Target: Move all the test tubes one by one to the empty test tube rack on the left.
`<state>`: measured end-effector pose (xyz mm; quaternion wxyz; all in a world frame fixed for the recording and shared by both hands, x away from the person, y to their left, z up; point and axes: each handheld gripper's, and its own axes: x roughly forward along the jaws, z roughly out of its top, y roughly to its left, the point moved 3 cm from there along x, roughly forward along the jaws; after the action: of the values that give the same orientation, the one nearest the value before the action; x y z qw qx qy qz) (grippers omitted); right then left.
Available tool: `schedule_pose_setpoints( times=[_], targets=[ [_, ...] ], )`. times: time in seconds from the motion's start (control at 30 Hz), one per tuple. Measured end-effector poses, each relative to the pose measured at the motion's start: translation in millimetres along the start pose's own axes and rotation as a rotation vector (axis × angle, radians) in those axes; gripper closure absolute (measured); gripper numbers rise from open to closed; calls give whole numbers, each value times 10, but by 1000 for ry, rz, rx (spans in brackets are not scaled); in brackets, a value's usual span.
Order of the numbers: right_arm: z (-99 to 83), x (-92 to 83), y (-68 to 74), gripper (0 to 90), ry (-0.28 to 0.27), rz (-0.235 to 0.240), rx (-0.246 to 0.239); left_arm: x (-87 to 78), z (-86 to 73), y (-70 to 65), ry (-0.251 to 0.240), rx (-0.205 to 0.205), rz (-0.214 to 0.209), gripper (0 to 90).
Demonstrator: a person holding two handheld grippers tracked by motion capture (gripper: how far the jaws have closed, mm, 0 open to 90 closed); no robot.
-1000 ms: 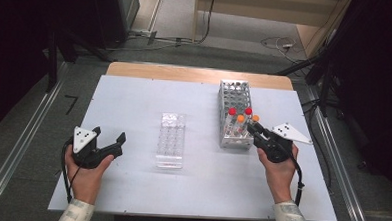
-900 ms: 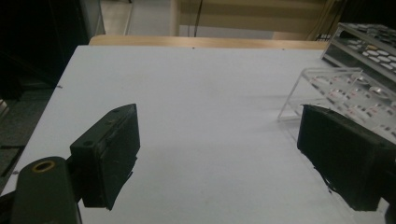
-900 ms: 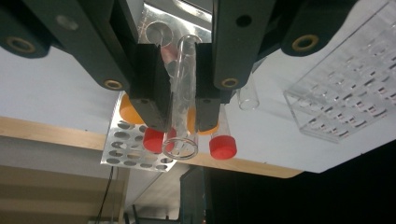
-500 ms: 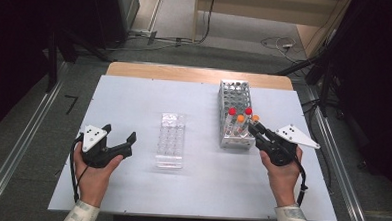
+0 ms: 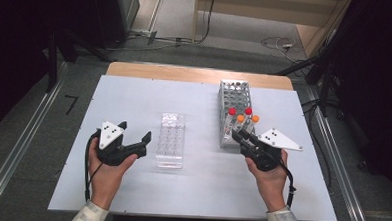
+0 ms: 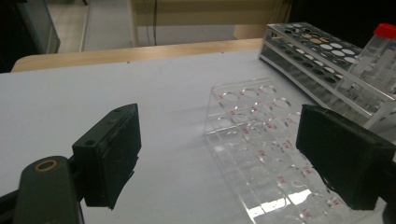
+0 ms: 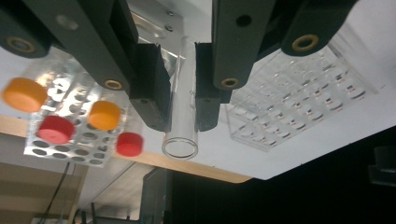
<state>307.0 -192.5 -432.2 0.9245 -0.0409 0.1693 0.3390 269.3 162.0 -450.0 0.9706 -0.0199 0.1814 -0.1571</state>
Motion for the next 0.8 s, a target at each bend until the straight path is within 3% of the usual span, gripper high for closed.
schedule_pose_setpoints(
  times=[0.27, 0.3, 0.4, 0.5, 0.6, 0.63, 0.8],
  targets=[
    [-101, 199, 248, 733, 53, 62, -34, 128, 106, -268, 8, 40, -82, 158],
    [-105, 208, 271, 733, 56, 66, -35, 141, 141, -345, 5, 50, -108, 160],
    [-105, 233, 315, 733, 61, 76, -49, 158, 170, -421, 5, 59, -132, 174],
    [-99, 246, 341, 733, 60, 85, -56, 195, 221, -611, 4, 72, -201, 188],
    [-97, 250, 365, 733, 62, 94, -52, 203, 229, -683, -5, 68, -225, 218],
    [-96, 262, 387, 733, 64, 100, -60, 222, 229, -779, 9, 86, -256, 222],
    [-92, 290, 460, 732, 66, 114, -76, 245, 280, -939, 9, 96, -302, 247]
  ],
)
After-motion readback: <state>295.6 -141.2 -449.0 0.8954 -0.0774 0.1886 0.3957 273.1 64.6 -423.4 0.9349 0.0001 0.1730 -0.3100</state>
